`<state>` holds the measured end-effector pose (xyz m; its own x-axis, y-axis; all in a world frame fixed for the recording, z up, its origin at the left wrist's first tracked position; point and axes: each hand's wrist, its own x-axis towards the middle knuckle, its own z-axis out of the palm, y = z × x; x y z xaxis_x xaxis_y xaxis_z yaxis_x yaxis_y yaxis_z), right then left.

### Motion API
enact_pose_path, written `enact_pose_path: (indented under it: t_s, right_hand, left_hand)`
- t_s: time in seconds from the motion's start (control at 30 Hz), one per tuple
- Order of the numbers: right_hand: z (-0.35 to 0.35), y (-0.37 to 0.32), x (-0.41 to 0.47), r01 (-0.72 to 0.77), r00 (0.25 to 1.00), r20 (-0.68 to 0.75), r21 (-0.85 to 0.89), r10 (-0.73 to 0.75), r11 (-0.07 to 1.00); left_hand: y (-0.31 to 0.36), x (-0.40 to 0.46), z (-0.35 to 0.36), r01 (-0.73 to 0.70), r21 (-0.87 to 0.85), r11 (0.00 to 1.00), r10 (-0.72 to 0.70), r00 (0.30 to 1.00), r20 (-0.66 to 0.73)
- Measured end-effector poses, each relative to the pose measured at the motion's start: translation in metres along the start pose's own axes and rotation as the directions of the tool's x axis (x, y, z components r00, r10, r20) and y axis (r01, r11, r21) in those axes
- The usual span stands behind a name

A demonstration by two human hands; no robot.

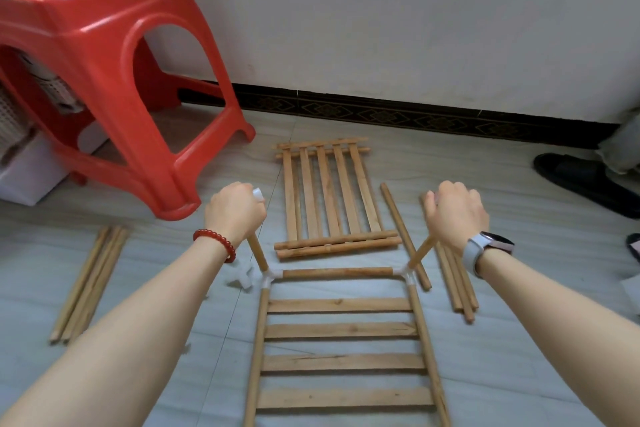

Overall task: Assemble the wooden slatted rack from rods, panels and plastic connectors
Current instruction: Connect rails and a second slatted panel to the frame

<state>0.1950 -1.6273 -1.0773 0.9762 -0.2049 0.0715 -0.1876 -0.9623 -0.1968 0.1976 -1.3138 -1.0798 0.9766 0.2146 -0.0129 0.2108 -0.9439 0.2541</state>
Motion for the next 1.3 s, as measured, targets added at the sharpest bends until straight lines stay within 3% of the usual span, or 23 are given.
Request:
enact_pose_path:
  t_s: [0.17, 0.33, 0.63, 0.8, 0.93, 1.03, 1.1, 1.17, 1.23, 1.3]
  right_hand:
    - [0.004, -0.003, 0.008, 0.131, 0.991, -0.011, -0.089, -0.133, 0.987]
    - [0.000, 0.001, 0.003, 0.233, 0.972, 0.023, -0.093, -0.232, 0.968]
    - [0.002, -0.012, -0.006, 0.062, 0.998, 0.016, -0.077, -0.061, 0.995]
    - [-0.002, -0.014, -0.010, 0.062, 0.998, 0.034, -0.142, -0.057, 0.988]
    - [-0.014, -0.018, -0.015, 0.159, 0.987, 0.101, -0.399, -0.129, 0.903]
    - [-0.019, -0.026, -0.017, 0.267, 0.963, 0.160, -0.508, -0.215, 0.819]
    - [-0.013, -0.035, -0.023, 0.402, 0.913, 0.133, -0.453, -0.385, 0.796]
    - [-0.002, -0.047, -0.031, 0.516, 0.854, 0.108, -0.296, -0.509, 0.804]
    - [0.015, -0.054, -0.039, 0.514, 0.854, 0.164, -0.116, -0.494, 0.850]
    - [0.042, -0.054, -0.041, 0.446, 0.853, 0.318, -0.029, -0.414, 0.895]
  left_hand:
    - [-0.006, 0.006, 0.000, -0.145, 0.011, 0.989, 0.145, 0.989, 0.040]
    - [-0.006, 0.004, -0.001, -0.178, 0.031, 0.984, 0.176, 0.983, 0.052]
    - [0.003, -0.009, 0.011, -0.004, -0.010, 1.000, 0.004, 0.996, -0.087]
    - [0.006, -0.011, 0.008, -0.013, 0.033, 0.999, 0.016, 0.996, -0.083]
    - [0.001, -0.019, -0.004, -0.129, 0.358, 0.925, 0.169, 0.982, -0.084]
    - [0.004, -0.028, -0.013, -0.207, 0.468, 0.859, 0.284, 0.953, -0.101]
    - [0.014, -0.042, -0.013, -0.275, 0.479, 0.833, 0.392, 0.906, -0.160]
    - [0.021, -0.058, -0.003, -0.439, 0.425, 0.792, 0.559, 0.800, -0.215]
    - [0.024, -0.074, 0.016, -0.615, 0.354, 0.704, 0.700, 0.687, -0.197]
    - [0.022, -0.081, 0.041, -0.687, 0.266, 0.676, 0.723, 0.689, -0.059]
